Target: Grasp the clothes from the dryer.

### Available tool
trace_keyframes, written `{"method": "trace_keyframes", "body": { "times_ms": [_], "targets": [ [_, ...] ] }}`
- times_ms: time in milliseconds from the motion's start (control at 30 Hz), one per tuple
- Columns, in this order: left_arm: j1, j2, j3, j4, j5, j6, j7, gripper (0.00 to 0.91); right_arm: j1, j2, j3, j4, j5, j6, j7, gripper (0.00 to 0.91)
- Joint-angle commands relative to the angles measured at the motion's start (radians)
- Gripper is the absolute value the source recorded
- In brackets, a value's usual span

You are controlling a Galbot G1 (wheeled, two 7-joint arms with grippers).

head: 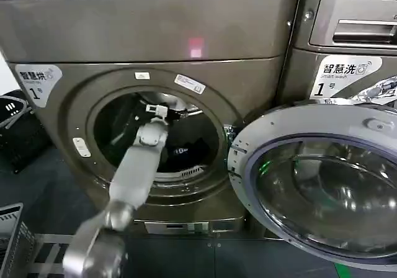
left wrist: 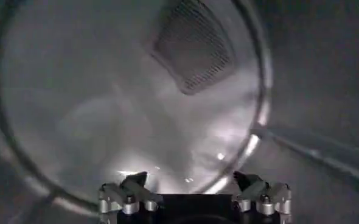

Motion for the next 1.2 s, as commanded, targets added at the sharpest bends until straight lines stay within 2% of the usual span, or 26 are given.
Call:
{"method": "trace_keyframes", "body": {
  "times_ms": [33, 367, 767, 1200],
  "targets": [
    [-0.138, 0.013, 0.272, 0.246, 0.342, -0.061, 0.368, 0.907, 0.003, 0.001, -0.001, -0.005, -0.003, 0.002, -0.001, 0.907],
    [-0.212, -0.021, 0.339, 0.267, 0.645, -0.126, 0.483, 0.907, 0.003, 0.005, 0.002, -0.007, -0.007, 0.004, -0.001, 0.907],
    [-0.194, -0.012, 0.363, 0.299, 0.736, -0.131, 0.458, 0.907, 0.008, 0.007, -0.004, -0.003, -0.009, 0.005, -0.002, 0.907],
    [-0.149, -0.013, 0.321, 0.326, 0.680, -0.112, 0.423, 0.907, 0.003, 0.012, -0.005, 0.008, -0.007, 0.010, -0.006, 0.907]
  ]
}}
